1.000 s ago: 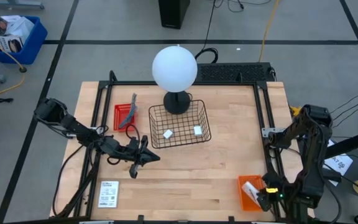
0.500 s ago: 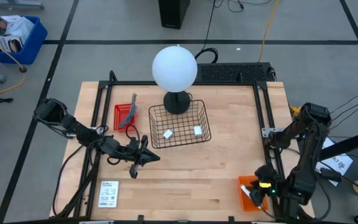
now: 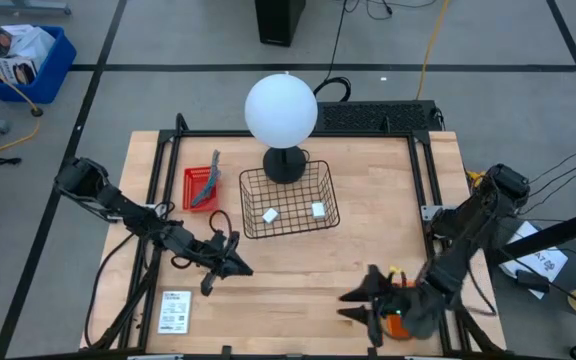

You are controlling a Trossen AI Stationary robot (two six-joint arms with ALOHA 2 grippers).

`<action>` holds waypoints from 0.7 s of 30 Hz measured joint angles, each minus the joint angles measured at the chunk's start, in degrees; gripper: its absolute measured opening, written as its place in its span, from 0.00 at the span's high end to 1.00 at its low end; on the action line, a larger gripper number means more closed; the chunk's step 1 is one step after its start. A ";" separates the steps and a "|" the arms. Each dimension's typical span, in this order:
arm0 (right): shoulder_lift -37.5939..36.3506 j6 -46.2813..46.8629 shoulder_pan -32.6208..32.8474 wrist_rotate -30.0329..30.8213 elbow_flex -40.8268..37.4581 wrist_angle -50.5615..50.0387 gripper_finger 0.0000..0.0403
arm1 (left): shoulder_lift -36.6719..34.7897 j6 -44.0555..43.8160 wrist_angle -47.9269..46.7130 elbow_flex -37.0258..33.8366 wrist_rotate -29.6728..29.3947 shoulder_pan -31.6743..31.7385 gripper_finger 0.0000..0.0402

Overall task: Pick and place items into bin
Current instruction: Put the white card reader box into the orange bin

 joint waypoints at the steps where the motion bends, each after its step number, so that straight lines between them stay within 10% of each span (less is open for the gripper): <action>1: 0.00 -5.09 -1.12 -0.28 -0.81 4.99 0.63 | -0.01 -1.30 -0.42 0.00 0.05 -0.35 0.98; 14: 2.79 -38.80 -14.22 -14.38 -18.29 48.54 0.67 | -0.01 -9.78 -3.30 0.00 1.64 -4.37 0.98; 21: 8.61 -42.68 -18.14 -23.81 -18.36 55.40 0.95 | -0.01 -14.08 -3.93 0.00 -1.45 -5.90 0.98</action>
